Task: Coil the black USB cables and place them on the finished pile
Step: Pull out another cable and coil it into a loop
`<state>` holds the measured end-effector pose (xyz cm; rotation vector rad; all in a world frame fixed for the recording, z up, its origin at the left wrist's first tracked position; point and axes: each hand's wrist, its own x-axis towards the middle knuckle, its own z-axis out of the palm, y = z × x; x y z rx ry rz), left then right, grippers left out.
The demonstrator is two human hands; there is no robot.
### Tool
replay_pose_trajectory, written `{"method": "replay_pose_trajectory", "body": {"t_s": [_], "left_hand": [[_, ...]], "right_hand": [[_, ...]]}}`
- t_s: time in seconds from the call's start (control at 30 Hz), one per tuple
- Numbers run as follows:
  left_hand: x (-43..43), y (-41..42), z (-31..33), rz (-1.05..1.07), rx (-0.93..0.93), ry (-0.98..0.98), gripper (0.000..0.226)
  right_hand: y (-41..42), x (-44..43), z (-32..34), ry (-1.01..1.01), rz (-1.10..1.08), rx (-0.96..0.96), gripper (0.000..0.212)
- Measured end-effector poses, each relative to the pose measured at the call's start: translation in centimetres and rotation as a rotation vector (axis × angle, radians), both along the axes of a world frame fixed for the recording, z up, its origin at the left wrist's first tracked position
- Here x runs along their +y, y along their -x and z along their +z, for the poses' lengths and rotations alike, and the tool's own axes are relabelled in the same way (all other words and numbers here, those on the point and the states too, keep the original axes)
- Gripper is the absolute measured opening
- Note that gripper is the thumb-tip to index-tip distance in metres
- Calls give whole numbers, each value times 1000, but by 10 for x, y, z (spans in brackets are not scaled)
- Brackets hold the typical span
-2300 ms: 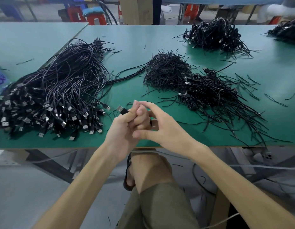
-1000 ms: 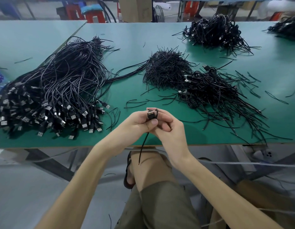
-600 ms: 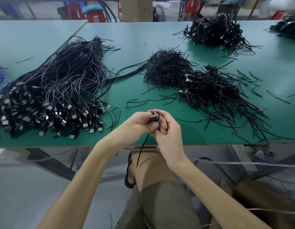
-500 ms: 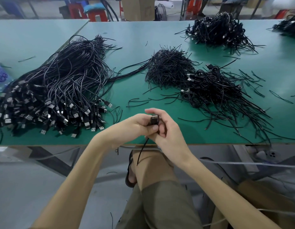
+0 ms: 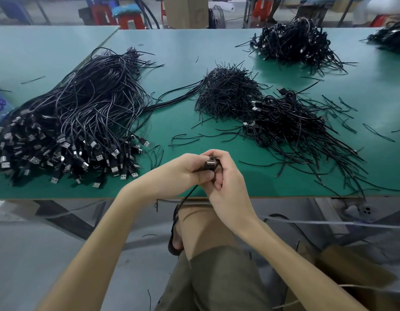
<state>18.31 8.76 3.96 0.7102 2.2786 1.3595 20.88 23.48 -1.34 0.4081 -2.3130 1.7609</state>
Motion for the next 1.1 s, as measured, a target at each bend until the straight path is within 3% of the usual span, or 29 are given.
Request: {"method": "replay_pose_trajectory", "body": {"t_s": [0.13, 0.33, 0.53, 0.77, 0.9, 1.0, 1.1], "left_hand": [[-1, 0, 3, 31, 60, 76, 21], [1, -2, 2, 176, 74, -74, 15], [-2, 1, -2, 165, 78, 9, 17], [-4, 0, -7, 262, 40, -199, 24], [1, 0, -11, 338, 131, -293, 11], [9, -4, -12, 404, 77, -480, 11], [11, -5, -14, 462, 45, -480, 15]], "right_hand": [[-2, 1, 1, -6, 20, 23, 41], [2, 10, 1, 25, -15, -5, 34], [5, 15, -1, -154, 32, -57, 38], [8, 16, 10, -319, 47, 97, 49], [10, 13, 14, -230, 7, 52, 48], [9, 7, 18, -67, 28, -88, 33], [11, 8, 18, -186, 48, -158, 13]]}}
